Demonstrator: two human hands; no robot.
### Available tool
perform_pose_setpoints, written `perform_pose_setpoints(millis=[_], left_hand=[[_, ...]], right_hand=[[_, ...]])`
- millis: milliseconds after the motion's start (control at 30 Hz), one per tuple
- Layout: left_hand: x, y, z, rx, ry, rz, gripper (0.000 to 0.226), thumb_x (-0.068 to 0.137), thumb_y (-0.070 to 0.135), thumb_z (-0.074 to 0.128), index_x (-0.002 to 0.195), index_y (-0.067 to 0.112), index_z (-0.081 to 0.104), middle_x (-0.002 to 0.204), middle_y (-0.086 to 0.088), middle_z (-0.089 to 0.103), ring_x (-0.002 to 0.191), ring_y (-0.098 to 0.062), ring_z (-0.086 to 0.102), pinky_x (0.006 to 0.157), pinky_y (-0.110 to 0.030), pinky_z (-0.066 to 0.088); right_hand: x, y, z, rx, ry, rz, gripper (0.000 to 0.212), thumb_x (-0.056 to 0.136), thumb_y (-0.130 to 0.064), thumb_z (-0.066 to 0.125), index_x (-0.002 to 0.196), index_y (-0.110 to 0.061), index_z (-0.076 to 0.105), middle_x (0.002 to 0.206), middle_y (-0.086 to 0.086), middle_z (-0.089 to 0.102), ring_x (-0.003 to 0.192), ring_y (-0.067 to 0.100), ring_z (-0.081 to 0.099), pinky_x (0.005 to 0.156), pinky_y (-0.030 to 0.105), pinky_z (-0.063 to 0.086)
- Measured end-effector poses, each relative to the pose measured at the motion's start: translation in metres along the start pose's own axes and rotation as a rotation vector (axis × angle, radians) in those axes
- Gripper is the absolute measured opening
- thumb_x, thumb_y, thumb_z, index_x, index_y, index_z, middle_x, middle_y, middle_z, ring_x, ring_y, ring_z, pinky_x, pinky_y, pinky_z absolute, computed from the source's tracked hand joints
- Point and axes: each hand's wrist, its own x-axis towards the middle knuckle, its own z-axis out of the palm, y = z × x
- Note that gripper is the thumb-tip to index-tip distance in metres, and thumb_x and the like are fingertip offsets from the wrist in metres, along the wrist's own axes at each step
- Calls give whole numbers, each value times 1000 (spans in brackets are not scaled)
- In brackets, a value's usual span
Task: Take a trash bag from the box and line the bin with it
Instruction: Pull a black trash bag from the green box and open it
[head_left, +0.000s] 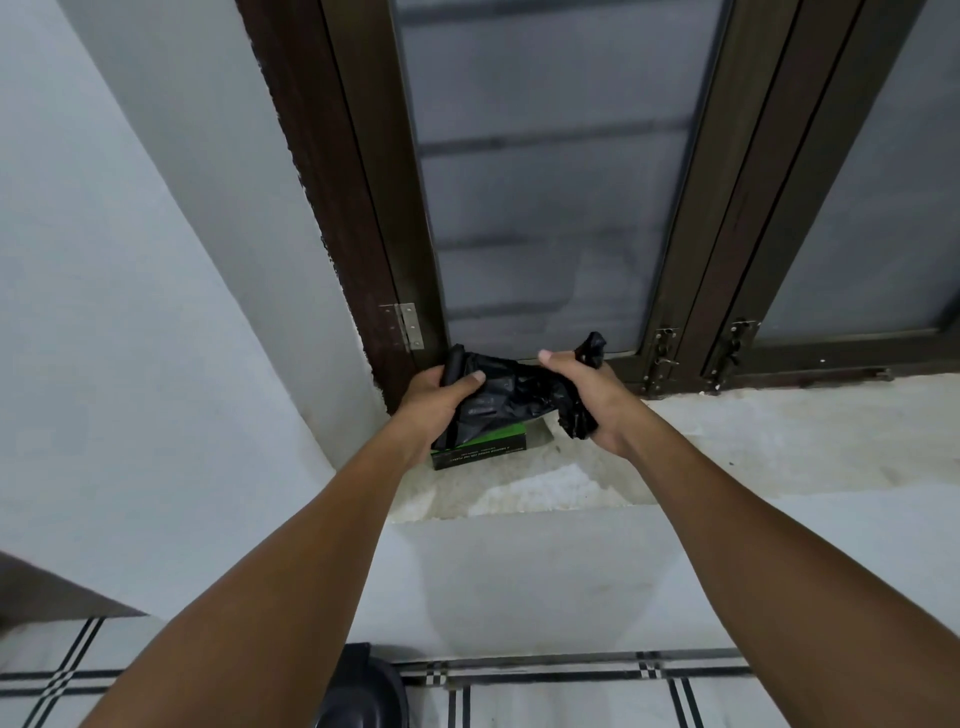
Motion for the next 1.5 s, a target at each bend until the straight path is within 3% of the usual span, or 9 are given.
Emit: perform_pose_setpoints(millis=[167,267,433,700,800,967,1133,1367,1500], left_hand=[[-2,14,9,-13,86,-116,43,103,53,40,111,21,68,103,-4,71,98,-24,67,89,-34,50],[3,8,5,82,67,-47,29,102,47,53,94,23,66,102,-3,72,99,-24,68,84,-33,51],[3,0,6,107,12,-1,36,82,32,83,108,14,64,108,-10,73,98,-25,73,91,-44,59],[0,10,15,8,-52,-39,41,95,55,61,112,20,71,101,-2,79,95,-17,75,88,-32,55],[1,7,16,59,-34,-22,29,96,43,65,106,17,74,98,-4,79,95,-22,75,90,-35,56],[2,9,26,-5,50,1,14,98,28,65,100,17,73,94,-4,77,87,-18,73,71,-26,54],[2,9,45,-207,138,-32,16,98,22,65,96,9,73,99,-19,77,93,-35,75,83,-50,62],[-1,1,60,-303,242,-78,11,94,21,67,92,11,73,95,-14,78,89,-30,75,87,-51,61],[7,6,33,-532,554,-170,13,95,17,63,104,10,57,101,-12,69,79,-26,68,74,-34,62]], right_hand=[[4,0,2,-301,-3,-159,29,84,-32,83,105,-13,77,105,3,76,100,15,68,82,25,49],[8,4,2,-342,37,-164,23,85,-27,82,101,-12,78,100,3,76,96,18,69,85,29,52],[9,4,10,-333,73,-161,14,90,-26,77,87,-13,75,88,1,74,82,15,67,69,25,49],[8,2,18,-304,-1,-213,18,90,-27,77,95,-9,79,89,1,78,80,7,71,71,19,49],[6,2,19,-303,8,-222,18,90,-27,77,91,-9,79,86,-2,77,72,-2,70,63,9,47],[8,8,31,-75,110,-153,12,91,-22,76,88,-11,73,96,8,77,95,21,72,84,34,56],[6,9,49,230,201,-75,10,93,-15,72,93,-6,69,90,11,76,85,25,74,66,31,60],[1,12,62,484,318,-2,10,92,-7,71,85,-8,64,98,18,73,91,32,72,90,50,60],[12,11,42,659,457,82,35,90,-17,74,119,-11,56,115,14,70,102,31,70,81,45,61]])
